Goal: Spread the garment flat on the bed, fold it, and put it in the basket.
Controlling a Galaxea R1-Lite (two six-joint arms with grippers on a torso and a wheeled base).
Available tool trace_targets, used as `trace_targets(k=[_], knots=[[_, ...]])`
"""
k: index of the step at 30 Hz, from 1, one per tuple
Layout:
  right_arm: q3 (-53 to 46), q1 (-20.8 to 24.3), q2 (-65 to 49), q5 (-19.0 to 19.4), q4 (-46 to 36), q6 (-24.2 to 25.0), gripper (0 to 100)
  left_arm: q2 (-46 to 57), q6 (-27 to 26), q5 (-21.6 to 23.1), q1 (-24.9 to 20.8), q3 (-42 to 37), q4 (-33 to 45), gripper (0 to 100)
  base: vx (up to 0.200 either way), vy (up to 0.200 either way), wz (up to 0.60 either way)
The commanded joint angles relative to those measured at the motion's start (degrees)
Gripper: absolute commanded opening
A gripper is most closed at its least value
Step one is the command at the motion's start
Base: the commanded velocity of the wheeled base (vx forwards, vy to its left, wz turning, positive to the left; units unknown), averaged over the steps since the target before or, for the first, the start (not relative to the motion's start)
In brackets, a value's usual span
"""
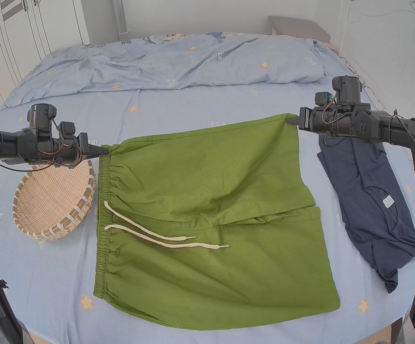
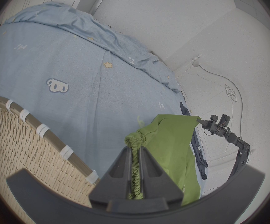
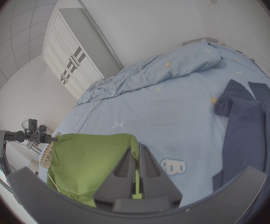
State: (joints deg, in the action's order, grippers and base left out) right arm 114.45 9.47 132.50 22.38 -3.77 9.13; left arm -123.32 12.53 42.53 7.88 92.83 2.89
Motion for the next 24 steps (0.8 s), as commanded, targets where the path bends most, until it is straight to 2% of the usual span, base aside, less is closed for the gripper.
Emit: trace_targets(k=[1,5,6,15,24], knots=[[0.1,0.0,1.8,0.0,-0.1,0.0,0,-1.1,0.0,0.0,0.0,0.4,-0.3,0,0.000,0.000,0.00],[0.1,0.0,2.1,0.0,-0.2,0.0,0,-1.6,0.7,-0.3,-0.1,0.8,-1.0,0,0.000,0.000,0.00],[0.1,0.1,2.2,0.0,-0.3,0.0,100,-1.7,0.8,-0.3,-0.1,0.9,-1.1,100,0.000,0.000,0.00],[0.1,0.1,3.3,-0.3,-0.5,0.1,100,-1.7,0.8,-0.4,-0.1,1.4,-1.1,100,0.000,0.000,0.00],[0.1,-0.2,2.2,-0.5,-1.7,0.6,100,0.5,0.7,-3.2,0.1,-0.7,-1.1,100,0.000,0.000,0.00]])
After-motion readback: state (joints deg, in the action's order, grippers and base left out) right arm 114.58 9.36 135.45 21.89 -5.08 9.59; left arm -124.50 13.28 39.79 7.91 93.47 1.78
